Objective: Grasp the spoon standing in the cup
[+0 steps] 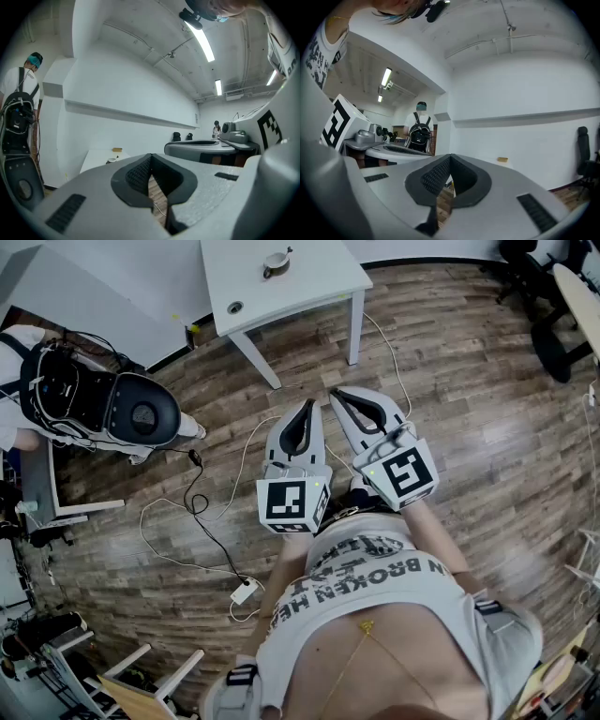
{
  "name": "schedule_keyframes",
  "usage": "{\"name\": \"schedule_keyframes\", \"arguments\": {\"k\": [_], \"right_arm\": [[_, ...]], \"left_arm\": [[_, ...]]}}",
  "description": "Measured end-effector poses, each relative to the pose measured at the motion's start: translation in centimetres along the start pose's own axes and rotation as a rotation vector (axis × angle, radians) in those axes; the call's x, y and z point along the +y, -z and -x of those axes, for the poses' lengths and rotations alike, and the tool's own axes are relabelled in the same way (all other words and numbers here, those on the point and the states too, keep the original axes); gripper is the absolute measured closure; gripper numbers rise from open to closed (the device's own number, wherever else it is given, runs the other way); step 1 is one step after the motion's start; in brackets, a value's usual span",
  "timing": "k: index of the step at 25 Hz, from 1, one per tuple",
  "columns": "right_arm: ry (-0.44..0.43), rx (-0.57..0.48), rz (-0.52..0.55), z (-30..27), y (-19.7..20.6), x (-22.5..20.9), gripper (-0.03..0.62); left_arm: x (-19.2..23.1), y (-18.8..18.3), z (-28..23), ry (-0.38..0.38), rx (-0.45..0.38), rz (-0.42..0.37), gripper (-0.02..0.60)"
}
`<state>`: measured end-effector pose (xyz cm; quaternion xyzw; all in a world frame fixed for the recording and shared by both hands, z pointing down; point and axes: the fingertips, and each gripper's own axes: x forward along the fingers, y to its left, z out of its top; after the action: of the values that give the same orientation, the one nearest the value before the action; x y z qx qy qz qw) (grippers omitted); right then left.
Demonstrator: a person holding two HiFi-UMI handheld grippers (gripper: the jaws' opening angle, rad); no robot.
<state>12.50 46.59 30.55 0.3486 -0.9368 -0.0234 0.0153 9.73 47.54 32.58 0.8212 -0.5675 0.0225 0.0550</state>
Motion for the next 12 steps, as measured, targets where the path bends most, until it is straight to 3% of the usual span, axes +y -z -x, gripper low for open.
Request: {"name": "schedule_keyframes", "arguments": {"k": [5,12], "right_arm": [[0.004,-0.057,-0.048,0.5,-0.7,-1.6,0.586],[-0.003,-0.032,-0.045,0.2,0.5,-2.7,0.586]], "left_arm": [[-0.3,-0.2,-0.9,-0.010,-0.003,-0.003,0.586],[0.5,1.5,-0.6,-0.055,0.021,0.042,0.586]]}}
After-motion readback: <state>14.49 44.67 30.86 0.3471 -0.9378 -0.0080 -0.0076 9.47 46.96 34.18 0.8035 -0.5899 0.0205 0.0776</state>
